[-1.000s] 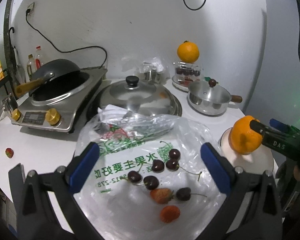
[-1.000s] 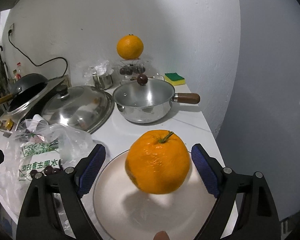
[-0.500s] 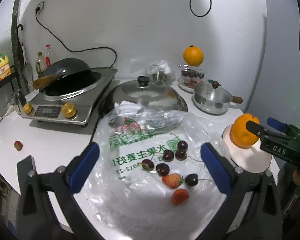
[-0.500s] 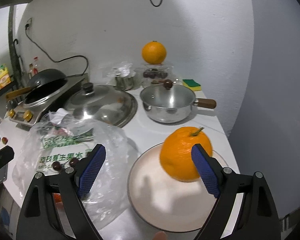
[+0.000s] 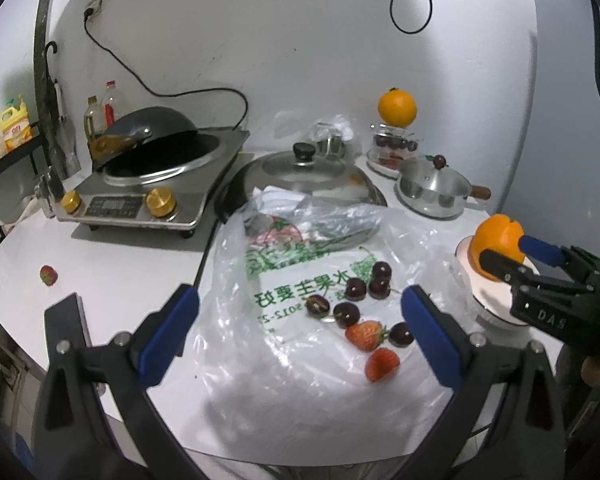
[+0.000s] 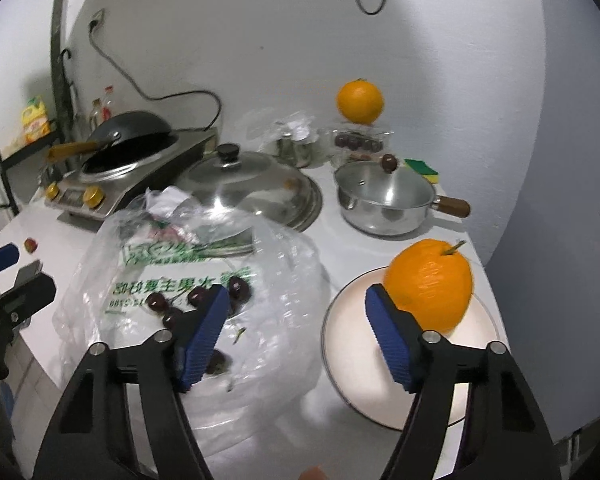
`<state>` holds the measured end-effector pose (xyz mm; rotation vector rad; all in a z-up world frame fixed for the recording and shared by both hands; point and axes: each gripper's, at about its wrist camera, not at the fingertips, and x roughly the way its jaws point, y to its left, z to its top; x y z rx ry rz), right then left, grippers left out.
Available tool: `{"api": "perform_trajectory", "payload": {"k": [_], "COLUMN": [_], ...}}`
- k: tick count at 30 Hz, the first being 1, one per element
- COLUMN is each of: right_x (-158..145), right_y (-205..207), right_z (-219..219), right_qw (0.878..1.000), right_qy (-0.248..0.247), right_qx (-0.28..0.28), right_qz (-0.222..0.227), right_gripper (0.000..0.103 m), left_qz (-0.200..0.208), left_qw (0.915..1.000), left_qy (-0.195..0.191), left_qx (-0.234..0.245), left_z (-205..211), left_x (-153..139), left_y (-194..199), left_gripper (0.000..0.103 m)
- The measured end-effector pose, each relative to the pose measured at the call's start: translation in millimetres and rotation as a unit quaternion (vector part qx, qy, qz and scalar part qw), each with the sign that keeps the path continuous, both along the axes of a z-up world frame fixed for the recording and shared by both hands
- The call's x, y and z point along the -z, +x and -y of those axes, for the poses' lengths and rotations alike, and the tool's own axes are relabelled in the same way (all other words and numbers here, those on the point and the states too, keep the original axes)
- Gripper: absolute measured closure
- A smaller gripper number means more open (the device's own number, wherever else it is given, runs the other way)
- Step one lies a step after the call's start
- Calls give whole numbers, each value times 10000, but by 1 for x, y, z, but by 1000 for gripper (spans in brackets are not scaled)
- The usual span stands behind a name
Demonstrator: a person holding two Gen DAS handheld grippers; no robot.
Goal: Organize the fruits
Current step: 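Lower the orange onto the plate and open the right gripper, then move the right gripper back to the cherries in the bag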
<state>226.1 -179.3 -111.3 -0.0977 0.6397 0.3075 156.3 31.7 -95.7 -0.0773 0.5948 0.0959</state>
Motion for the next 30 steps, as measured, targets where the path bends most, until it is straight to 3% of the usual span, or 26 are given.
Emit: {"api": "perform_trajectory", "payload": {"k": [3,19,30], "right_x": [7,51,70], "right_y": [-3,-9,0], "right_z": [-11,-44,-46], "right_qw": [9999,9967,9933], "right_qy": [-82,-289,-233], "right_qx": [-95,-457,-725], "right_qz": [-92,-599,-866], "right_gripper": [42,42,42], "left_qz": [2,-274,-498], "left_qw": [10000,9996,9988], "left_qy": [-19,-47,22], "left_qx": [-12,-57,13], "left_z": [-4,-15,-4], "left_x": [3,30,45], "left_y": [-4,-14,0], "left_gripper": [1,1,1]}}
